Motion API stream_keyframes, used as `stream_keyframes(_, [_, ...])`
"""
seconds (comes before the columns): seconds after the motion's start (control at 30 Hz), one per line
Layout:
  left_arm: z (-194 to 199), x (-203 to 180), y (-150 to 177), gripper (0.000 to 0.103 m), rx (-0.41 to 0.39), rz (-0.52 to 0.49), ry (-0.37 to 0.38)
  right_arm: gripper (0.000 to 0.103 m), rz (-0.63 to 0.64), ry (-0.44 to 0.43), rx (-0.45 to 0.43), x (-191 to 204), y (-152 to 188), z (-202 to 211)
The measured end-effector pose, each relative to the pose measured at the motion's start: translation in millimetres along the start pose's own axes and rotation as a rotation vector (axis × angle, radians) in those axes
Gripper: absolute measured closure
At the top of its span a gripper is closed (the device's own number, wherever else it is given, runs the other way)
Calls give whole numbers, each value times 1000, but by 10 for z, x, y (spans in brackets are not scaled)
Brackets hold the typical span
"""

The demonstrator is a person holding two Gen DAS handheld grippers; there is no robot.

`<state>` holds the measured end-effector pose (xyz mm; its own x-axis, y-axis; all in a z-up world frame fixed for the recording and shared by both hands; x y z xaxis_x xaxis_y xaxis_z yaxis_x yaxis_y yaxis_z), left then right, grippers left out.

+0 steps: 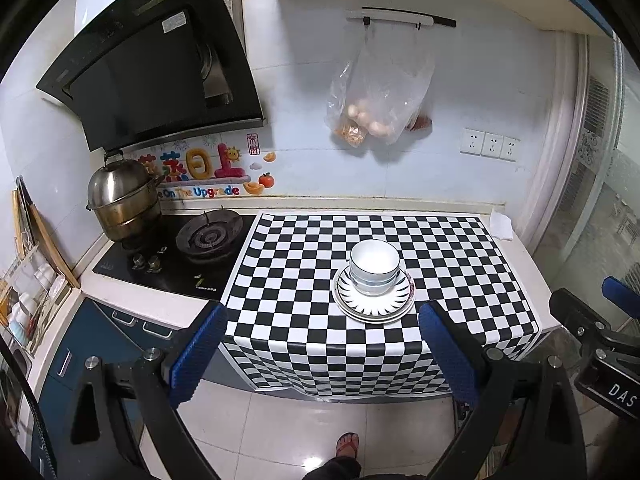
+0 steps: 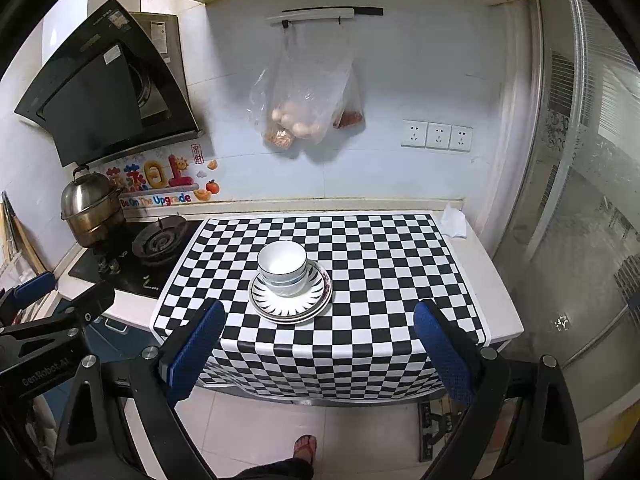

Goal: Organize plates and bowls

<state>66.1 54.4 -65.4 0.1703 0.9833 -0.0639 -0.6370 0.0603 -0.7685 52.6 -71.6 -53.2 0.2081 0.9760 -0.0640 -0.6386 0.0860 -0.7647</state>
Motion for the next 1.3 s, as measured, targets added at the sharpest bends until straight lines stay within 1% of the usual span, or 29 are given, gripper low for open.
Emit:
stream_keyframes(0.63, [59, 17, -41, 5, -23, 4, 6, 5, -9, 25, -30, 92, -55, 90])
stream_keyframes(1.3, [102, -3, -51, 5, -34, 8, -1, 5, -14, 33, -42, 60, -75, 147])
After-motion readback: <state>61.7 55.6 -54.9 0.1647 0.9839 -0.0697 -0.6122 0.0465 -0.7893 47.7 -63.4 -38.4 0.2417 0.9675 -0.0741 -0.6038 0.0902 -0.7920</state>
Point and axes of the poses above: each gripper's, at about its wrist camera, not at the fingertips, and z roughly against the way its jaws point, x to its left, y to its underside, the point moved 5 cm from there along -z, roughly the way its jaws point, and after that the axes turned 5 degrees about y, right-handed, at the moved point
